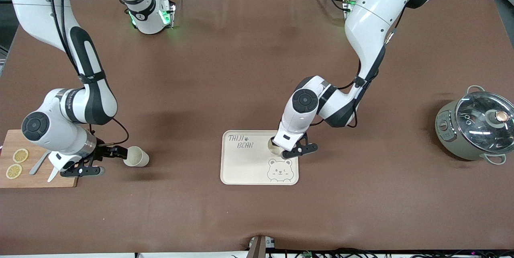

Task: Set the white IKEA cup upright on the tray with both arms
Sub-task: 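Carry the cup onto the tray while the right gripper reaches the other cup, then open the left gripper on the tray while the right gripper grasps the cup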

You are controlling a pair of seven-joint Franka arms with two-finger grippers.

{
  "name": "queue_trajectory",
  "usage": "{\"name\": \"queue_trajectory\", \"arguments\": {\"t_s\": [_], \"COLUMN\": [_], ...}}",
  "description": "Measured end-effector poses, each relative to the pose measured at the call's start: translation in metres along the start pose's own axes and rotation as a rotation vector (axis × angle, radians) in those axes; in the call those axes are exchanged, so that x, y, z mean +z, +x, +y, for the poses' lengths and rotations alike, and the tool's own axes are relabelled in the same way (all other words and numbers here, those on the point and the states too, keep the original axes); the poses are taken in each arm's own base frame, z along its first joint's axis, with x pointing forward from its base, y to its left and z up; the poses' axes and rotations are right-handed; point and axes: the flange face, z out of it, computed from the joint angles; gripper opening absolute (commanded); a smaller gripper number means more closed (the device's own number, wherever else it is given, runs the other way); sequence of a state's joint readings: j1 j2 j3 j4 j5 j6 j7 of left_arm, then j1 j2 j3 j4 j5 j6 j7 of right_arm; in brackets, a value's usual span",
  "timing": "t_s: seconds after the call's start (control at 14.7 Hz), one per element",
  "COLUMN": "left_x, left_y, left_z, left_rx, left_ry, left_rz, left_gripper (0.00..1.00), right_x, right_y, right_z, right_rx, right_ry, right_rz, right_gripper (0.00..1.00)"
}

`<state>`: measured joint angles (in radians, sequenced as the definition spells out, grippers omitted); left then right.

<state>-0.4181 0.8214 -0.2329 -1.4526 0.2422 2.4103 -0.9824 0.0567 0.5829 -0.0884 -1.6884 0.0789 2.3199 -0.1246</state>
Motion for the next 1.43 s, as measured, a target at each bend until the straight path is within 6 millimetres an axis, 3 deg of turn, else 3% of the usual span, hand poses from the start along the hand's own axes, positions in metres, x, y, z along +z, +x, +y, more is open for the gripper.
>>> {"name": "queue_trajectory", "arguments": {"t_s": [0.27, 0.34, 0.41, 0.48, 1.09, 1.22, 1.43], "left_x": [0.004, 0.004, 0.004, 0.004, -0.002, -0.013, -0.046], "left_y": [0.0, 0.0, 0.0, 0.0, 0.003, 0.009, 0.019], "left_z": [0.0, 0.0, 0.0, 0.0, 0.001, 0.001, 0.003], "left_rx": [0.008, 0.009, 0.009, 0.009, 0.005, 0.0, 0.009], "left_ry": [-0.006, -0.006, -0.006, -0.007, 0.02, 0.054, 0.136], "left_rz": [0.012, 0.012, 0.013, 0.013, 0.002, -0.011, -0.051], "left_gripper": [0.0, 0.07, 0.83, 1.0, 1.0, 1.0, 1.0], "right_x": [0.014, 0.016, 0.019, 0.021, 0.04, 0.043, 0.048], "right_y": [-0.001, -0.001, -0.001, -0.001, -0.003, -0.003, -0.003], "right_z": [-0.001, -0.002, -0.002, -0.003, -0.007, -0.007, -0.008], "right_rx": [-0.001, -0.002, -0.003, -0.004, -0.01, -0.01, -0.012], "right_ry": [-0.002, -0.002, -0.002, -0.002, -0.004, -0.005, -0.006], "right_rz": [-0.007, -0.009, -0.011, -0.01, -0.02, -0.021, -0.021], "right_gripper": [1.0, 1.0, 1.0, 1.0, 1.0, 1.0, 1.0]}}
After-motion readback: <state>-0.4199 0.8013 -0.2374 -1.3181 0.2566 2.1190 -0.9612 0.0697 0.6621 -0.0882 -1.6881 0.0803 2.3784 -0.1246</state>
